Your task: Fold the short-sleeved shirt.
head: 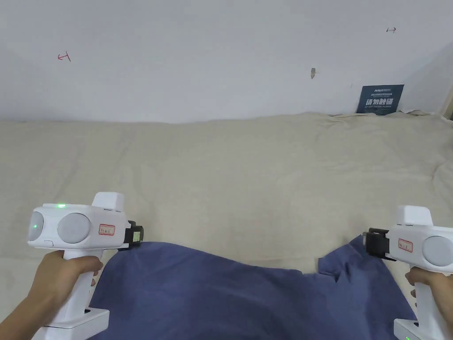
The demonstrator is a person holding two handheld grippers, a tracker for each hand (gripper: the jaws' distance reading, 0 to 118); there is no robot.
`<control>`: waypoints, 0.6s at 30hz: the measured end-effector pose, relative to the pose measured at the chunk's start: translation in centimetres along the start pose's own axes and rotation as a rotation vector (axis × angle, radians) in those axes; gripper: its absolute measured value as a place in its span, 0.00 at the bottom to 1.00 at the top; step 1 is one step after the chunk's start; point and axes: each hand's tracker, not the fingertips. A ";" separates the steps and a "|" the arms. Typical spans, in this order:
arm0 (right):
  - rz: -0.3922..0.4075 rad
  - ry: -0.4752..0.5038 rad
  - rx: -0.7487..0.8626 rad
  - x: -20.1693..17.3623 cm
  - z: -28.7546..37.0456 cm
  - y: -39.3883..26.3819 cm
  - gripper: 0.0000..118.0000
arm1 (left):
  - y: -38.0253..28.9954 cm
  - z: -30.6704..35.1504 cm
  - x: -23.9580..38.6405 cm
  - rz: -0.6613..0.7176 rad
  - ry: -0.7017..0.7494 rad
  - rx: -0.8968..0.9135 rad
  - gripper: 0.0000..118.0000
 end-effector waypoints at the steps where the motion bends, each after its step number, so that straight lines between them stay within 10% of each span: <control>1: -0.005 -0.004 -0.015 0.2 -0.9 -0.1 0.61 | -0.1 0.5 0.2 -0.002 -0.002 0.003 0.00; 9: -0.007 -0.075 -0.156 0.9 -4.5 -1.9 0.75 | -0.6 1.4 -0.1 -0.012 -0.007 0.009 0.00; 11: -0.012 -0.079 -0.172 0.8 -4.6 -2.6 0.57 | -0.9 1.6 0.0 -0.014 -0.004 0.005 0.00; 13: -0.021 -0.083 -0.165 0.7 -4.5 -3.1 0.03 | -1.1 1.8 -0.1 -0.009 -0.003 0.001 0.00; 18: -0.034 -0.086 -0.123 0.7 -2.3 -3.6 0.01 | -1.7 2.2 -0.5 0.000 0.007 0.002 0.00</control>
